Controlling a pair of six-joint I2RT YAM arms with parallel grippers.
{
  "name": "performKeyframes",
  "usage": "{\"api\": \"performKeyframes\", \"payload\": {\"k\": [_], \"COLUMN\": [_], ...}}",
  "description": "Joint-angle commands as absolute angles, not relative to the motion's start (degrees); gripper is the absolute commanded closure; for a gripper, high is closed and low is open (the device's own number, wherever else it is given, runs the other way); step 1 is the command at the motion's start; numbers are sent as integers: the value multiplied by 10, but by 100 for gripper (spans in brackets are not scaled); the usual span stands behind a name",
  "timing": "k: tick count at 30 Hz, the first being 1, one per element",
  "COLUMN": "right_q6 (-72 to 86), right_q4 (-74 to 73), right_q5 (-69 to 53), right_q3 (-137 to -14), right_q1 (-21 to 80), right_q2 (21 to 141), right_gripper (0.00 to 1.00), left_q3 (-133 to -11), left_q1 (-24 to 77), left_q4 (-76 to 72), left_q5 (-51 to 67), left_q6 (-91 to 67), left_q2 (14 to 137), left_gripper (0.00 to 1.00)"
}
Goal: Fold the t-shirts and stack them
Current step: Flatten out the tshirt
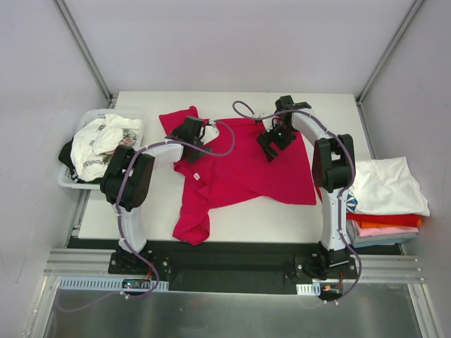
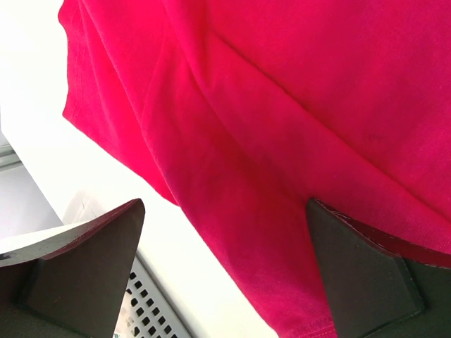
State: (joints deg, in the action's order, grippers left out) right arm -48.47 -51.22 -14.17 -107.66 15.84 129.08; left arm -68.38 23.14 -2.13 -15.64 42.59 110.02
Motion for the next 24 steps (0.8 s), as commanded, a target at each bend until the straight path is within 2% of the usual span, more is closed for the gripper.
{"api": "performKeyframes", "payload": {"k": [1, 13, 21, 24], "right_q6": [-464, -444, -446, -446], "right_q4": [-485, -460, -445, -444], "right_q5": [-125, -84, 42, 48], "right_q3": [-1067, -1053, -1046, -1046], "right_q1": [158, 166, 196, 201], "right_q2": [1280, 1278, 1283, 1284], "right_gripper": [0, 0, 0, 0], "left_q3": [-672, -671, -672, -675], "left_q1": [221, 221, 221, 221], "left_q4": [11, 13, 13, 13], "left_q5": [-169, -168, -167, -168], "left_q6": [413, 406, 411, 416], "left_q2": [1073, 1083, 1079, 1077], "left_gripper": [1, 1, 1, 1]}}
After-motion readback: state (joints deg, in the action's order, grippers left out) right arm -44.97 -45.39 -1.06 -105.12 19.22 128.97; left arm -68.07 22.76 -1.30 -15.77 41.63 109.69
